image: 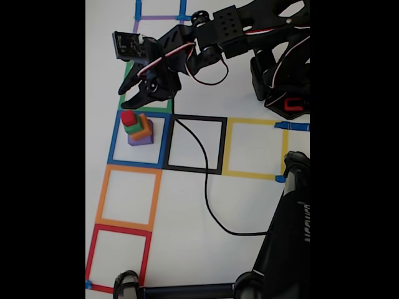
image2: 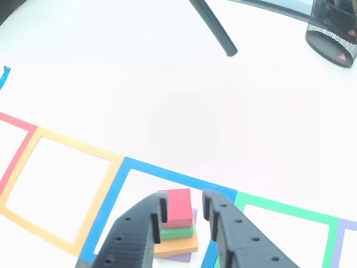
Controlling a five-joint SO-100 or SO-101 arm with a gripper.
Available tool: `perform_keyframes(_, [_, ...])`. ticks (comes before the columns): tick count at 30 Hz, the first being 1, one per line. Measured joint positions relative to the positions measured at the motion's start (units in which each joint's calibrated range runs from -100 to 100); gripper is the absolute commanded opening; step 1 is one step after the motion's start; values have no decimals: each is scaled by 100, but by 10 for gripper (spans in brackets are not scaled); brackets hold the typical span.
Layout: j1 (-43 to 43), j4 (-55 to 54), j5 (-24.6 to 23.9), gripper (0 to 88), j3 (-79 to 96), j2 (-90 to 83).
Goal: Tower of hanoi
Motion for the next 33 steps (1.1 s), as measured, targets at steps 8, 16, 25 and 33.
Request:
perform_keyframes(8, [0, 2749, -1277, 9, -2771, 110])
perform_keyframes(16, [0, 4547, -2032, 9, -5064, 464])
perform_keyframes(25, [0, 4837, -4388, 10, -5055, 17])
perform_keyframes(33, [749, 4837, -9478, 9, -3515, -1047])
